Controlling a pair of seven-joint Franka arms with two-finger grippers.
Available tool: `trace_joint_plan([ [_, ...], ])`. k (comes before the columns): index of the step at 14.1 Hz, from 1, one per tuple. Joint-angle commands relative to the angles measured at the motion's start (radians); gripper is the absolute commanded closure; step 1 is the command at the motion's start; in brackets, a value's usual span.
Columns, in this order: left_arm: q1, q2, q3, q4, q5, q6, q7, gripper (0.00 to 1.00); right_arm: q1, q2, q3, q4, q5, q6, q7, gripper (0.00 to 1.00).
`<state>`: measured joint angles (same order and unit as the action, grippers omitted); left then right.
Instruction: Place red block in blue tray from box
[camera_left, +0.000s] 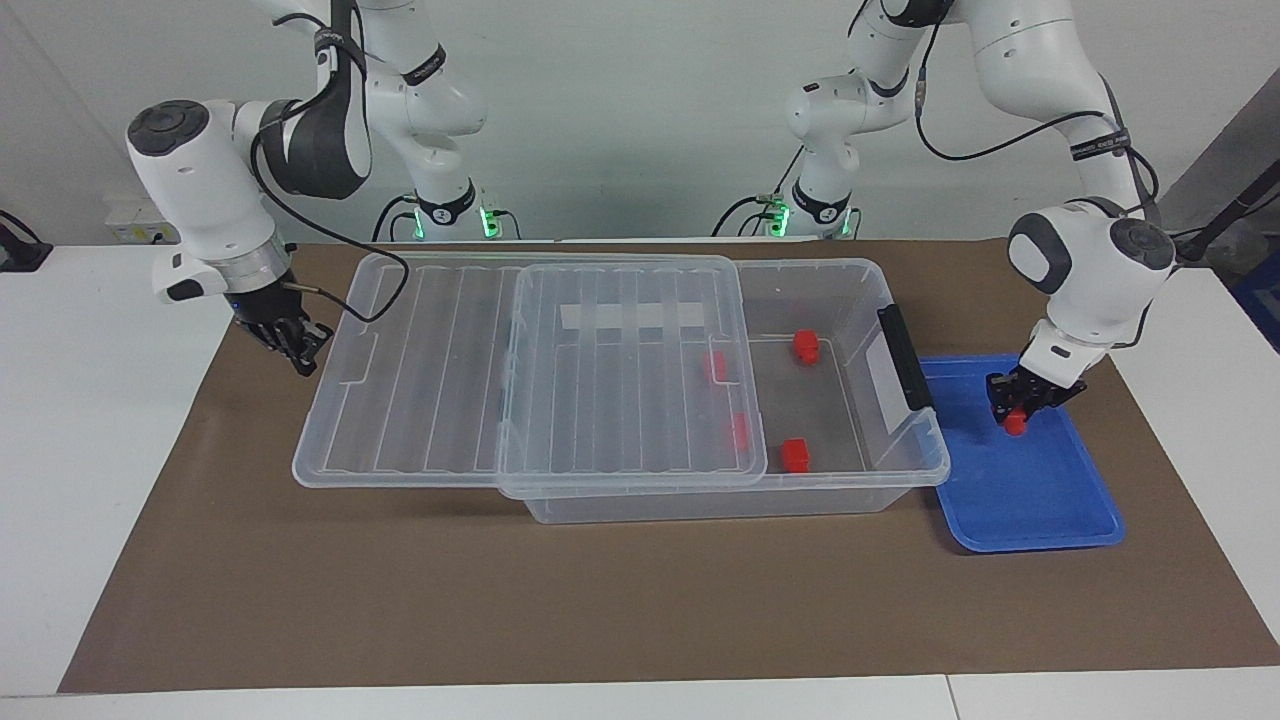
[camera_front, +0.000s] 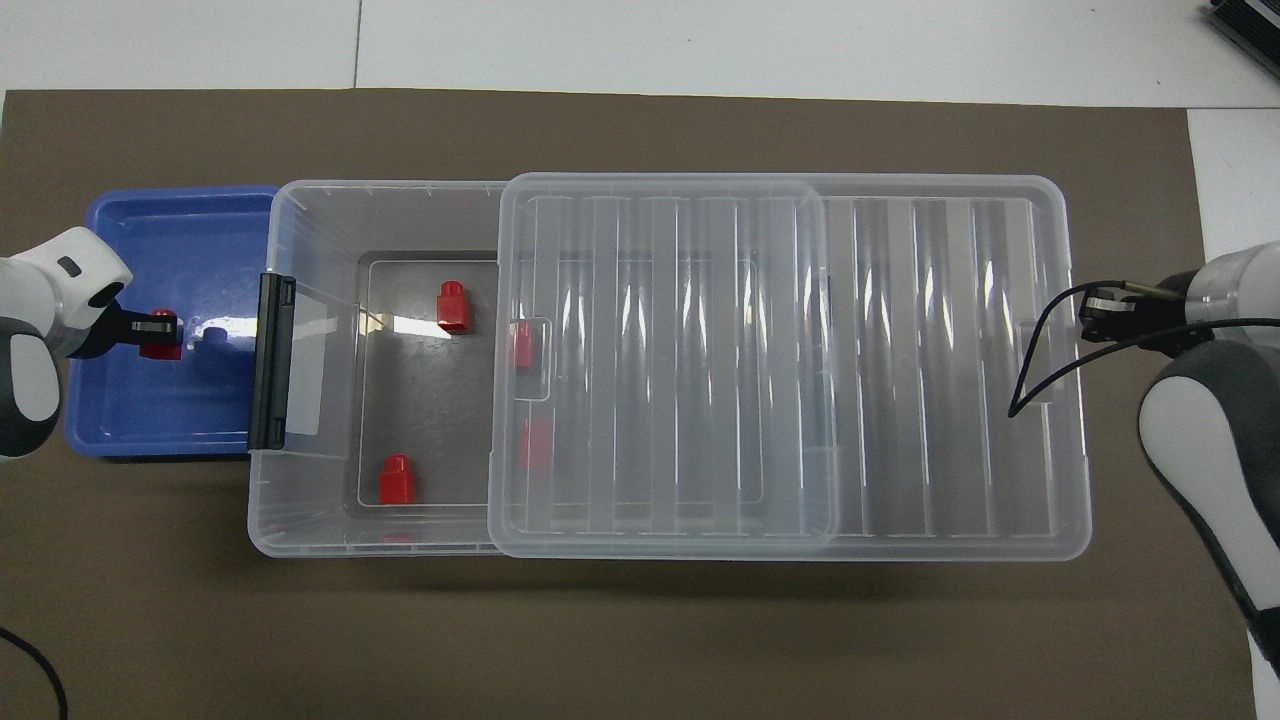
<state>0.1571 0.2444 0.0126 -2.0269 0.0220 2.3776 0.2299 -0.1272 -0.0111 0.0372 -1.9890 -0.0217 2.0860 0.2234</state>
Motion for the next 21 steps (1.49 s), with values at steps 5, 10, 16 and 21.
trace_joint_plan([
  [5,0.007,0.038,-0.011,-0.027,0.007,0.091,-0.067,1.00,0.110,-0.004,0.012,-0.011,0.023,0.016,-0.056,1.00],
  [10,0.007,0.038,-0.011,-0.021,0.007,0.085,-0.057,0.00,0.211,-0.009,0.012,-0.013,0.023,0.008,-0.038,1.00],
  [16,-0.007,-0.051,-0.023,0.150,0.009,-0.228,-0.057,0.00,0.324,-0.012,0.012,-0.014,0.049,0.023,-0.015,1.00],
  [21,-0.022,-0.178,-0.031,0.296,0.009,-0.574,-0.057,0.00,0.336,-0.012,0.012,-0.014,0.049,0.023,-0.013,1.00],
])
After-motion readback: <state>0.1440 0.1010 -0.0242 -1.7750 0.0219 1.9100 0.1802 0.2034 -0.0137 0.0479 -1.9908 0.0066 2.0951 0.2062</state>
